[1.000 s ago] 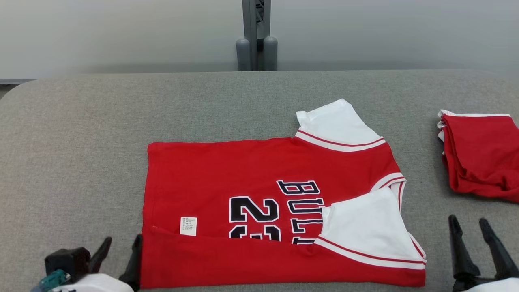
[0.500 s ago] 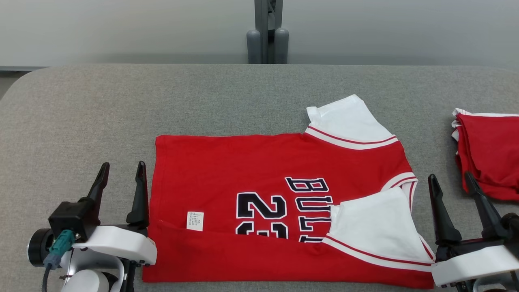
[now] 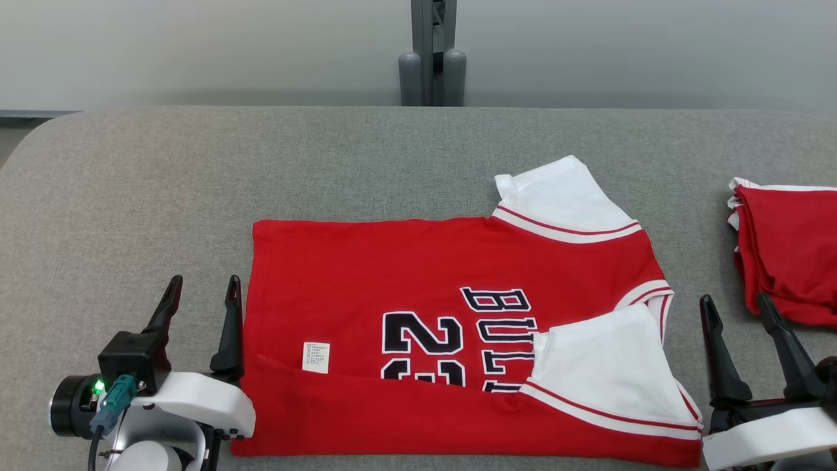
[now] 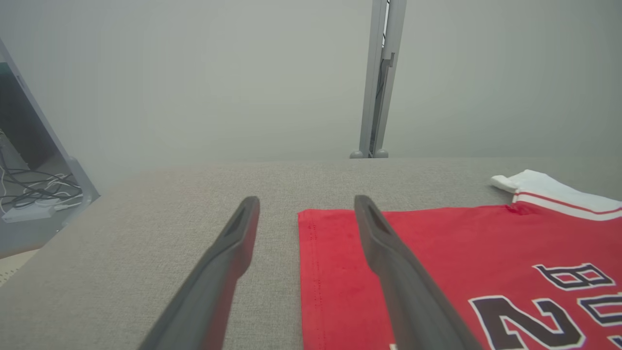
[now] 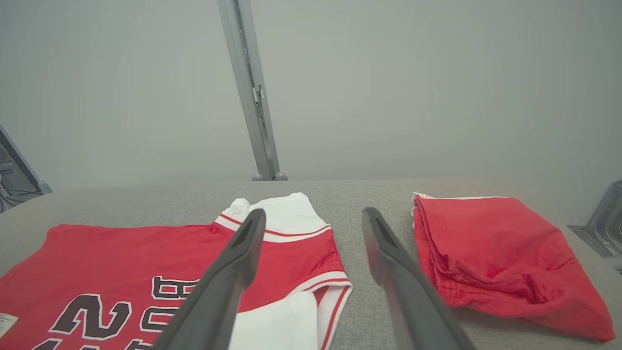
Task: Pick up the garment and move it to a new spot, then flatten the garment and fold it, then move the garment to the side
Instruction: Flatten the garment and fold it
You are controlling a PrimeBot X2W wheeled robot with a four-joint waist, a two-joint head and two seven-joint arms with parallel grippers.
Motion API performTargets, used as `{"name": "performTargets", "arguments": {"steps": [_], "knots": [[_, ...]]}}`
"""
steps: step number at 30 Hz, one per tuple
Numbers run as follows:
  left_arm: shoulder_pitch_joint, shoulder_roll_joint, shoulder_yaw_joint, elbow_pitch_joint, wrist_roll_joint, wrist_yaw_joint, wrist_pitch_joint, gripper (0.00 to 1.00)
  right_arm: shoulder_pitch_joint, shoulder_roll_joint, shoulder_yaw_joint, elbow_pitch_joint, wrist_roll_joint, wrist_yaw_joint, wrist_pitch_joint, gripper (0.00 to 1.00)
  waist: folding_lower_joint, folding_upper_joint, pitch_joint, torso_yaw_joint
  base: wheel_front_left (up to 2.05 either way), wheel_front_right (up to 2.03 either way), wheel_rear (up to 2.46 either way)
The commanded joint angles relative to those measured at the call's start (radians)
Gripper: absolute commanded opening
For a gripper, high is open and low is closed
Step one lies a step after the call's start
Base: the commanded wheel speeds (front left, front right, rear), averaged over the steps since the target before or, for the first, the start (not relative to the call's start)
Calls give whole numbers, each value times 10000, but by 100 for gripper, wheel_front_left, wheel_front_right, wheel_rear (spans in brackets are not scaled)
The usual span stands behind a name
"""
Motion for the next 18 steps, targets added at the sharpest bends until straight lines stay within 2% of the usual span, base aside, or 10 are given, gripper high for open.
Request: {"name": "performTargets", "arguments": {"steps": [1, 7, 10, 14, 18], "knots": [[-82, 50, 9, -17, -7, 14, 23, 100, 21, -38, 0, -1, 93, 3, 14, 100, 0, 0, -5, 26, 0, 0, 0], [-202, 122, -6, -81, -60, -17, 76, 100, 40, -39, -24, -42, 137, 3, 51, 100, 0, 0, -29, 96, 0, 0, 0], [-529, 212, 5, -227, -100, -166, 169, 100, -18, -39, 20, -98, 171, 3, 95, 100, 0, 0, 67, 78, 0, 0, 0], [-1188, 245, -41, -161, -184, -455, 349, 100, -202, -37, 119, -159, 183, 3, 119, 100, 0, 0, 318, -16, 0, 0, 0], [-2345, 221, -181, 792, -379, -983, 814, 100, -430, -39, 372, -128, 180, 3, 119, 100, 0, 0, 777, -302, 0, 0, 0]]}}
